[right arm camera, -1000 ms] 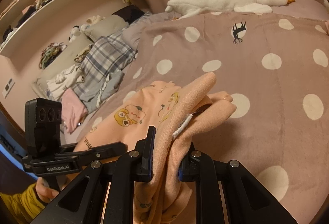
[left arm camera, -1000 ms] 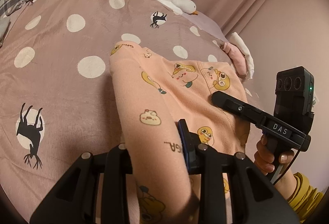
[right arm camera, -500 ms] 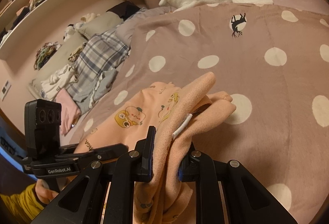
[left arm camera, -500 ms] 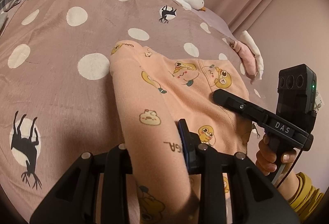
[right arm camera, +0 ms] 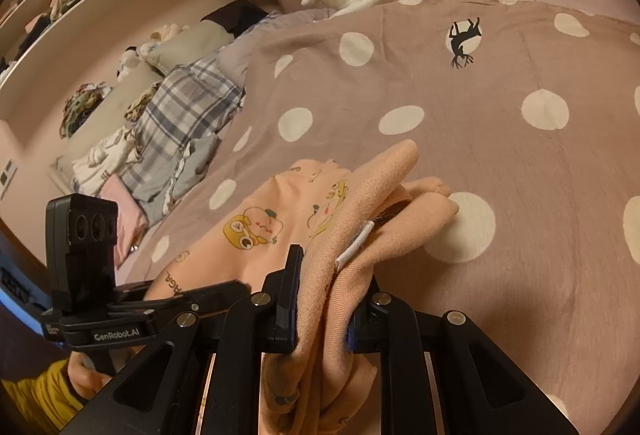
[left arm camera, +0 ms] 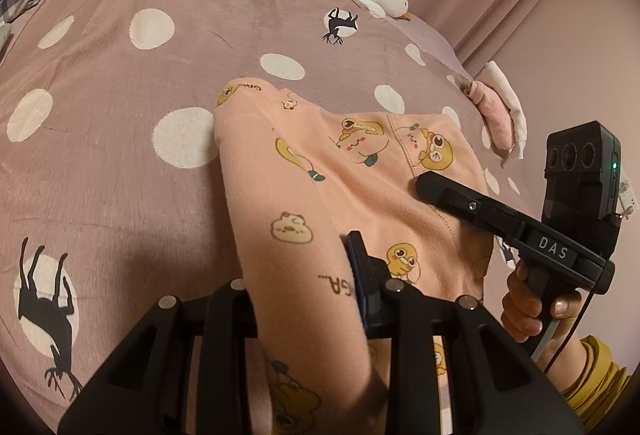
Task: Fold small clothes
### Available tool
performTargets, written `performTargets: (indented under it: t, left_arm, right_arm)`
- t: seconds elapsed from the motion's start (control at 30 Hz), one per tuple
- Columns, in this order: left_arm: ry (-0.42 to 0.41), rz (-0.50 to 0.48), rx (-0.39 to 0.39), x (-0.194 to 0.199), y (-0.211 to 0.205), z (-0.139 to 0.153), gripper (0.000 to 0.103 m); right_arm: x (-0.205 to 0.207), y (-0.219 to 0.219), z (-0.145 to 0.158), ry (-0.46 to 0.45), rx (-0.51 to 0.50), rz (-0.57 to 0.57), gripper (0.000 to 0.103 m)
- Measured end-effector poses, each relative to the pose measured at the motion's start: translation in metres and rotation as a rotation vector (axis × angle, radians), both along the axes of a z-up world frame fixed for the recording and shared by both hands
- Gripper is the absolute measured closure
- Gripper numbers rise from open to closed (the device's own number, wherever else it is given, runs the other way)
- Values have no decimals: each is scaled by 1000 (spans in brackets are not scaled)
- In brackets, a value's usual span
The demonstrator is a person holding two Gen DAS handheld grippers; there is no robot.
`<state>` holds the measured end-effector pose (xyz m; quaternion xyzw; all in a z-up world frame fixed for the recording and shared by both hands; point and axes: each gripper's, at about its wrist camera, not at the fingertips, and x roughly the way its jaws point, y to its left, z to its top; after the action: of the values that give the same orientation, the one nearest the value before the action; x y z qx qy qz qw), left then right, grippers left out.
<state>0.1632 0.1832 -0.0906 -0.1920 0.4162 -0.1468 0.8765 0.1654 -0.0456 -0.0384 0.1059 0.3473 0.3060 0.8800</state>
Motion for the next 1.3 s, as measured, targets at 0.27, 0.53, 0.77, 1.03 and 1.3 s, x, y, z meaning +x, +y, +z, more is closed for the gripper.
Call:
performTargets:
  t: [0.27,0.53,0.77,1.03,1.3]
  left_arm:
    - [25,-4,26,8,-1,-13,74]
    - [57,-4,26,10,-3,-22,74]
    - [86,0,23,11,-3,-27,73]
    - [119,-2,15,12,-2,-31,73]
    - [162,-3,-22,16,2,-34,70]
  right_arm:
    - [10,1,-14,38,-15,-4,84]
    - [14,-3,-21,73,-4,-14,84]
    - [17,-4,-27,96,-5,-19,84]
    - [21,-9,-32,131,-6,-28,84]
    - [25,-13,-36,167,7,-34,84]
